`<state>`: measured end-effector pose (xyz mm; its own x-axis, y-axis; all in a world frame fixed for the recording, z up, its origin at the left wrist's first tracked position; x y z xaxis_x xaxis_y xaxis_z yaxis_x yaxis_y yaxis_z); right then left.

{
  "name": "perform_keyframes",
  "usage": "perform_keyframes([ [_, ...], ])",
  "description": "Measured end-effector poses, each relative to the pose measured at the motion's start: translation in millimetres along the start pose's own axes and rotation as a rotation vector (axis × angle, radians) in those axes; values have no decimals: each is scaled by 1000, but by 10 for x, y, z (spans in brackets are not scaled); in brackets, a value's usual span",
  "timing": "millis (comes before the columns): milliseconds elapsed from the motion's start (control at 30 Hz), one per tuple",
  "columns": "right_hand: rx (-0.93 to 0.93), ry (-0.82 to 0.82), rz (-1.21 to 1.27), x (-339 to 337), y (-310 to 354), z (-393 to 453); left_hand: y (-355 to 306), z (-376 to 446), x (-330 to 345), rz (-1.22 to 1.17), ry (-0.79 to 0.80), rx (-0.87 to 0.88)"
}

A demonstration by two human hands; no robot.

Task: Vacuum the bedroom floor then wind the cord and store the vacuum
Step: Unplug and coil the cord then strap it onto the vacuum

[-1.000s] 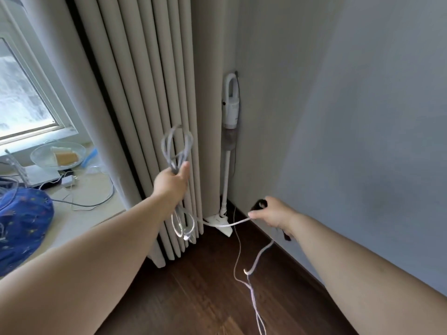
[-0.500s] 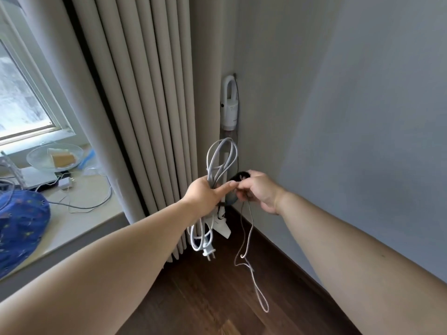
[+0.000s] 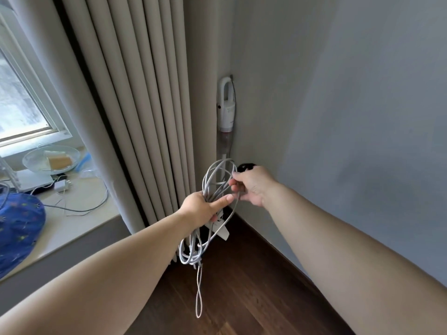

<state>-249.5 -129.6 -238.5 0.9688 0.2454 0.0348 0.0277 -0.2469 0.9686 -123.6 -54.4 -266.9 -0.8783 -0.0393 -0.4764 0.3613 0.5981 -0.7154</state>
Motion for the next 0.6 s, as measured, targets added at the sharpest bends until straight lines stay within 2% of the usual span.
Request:
perform_keyframes([
  [100, 19, -25, 134, 89, -16, -18, -39, 26, 66, -64, 21, 4],
  [200, 4, -28, 234, 112, 27, -2, -36, 61, 111, -10, 50, -14],
  [367, -45, -85, 256, 1, 52, 55, -4, 126, 121, 79, -12, -28],
  [500, 56, -197, 93, -233, -154, 86, -29, 93, 76, 27, 0, -14],
  [600, 187, -135, -108, -325, -392, 25, -51, 125, -18, -179, 33, -1],
])
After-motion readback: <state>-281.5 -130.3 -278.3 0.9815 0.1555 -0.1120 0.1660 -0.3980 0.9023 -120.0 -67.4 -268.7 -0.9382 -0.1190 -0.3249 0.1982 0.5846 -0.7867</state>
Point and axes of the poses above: each hand's wrist, its own z-axis towards the middle knuckle, its own x-axis out of the palm, y = z × x, the point moved 4 cm from there along z, towards the middle knuckle, and after that the axes turned 13 degrees about -x, right-handed, at the moved point
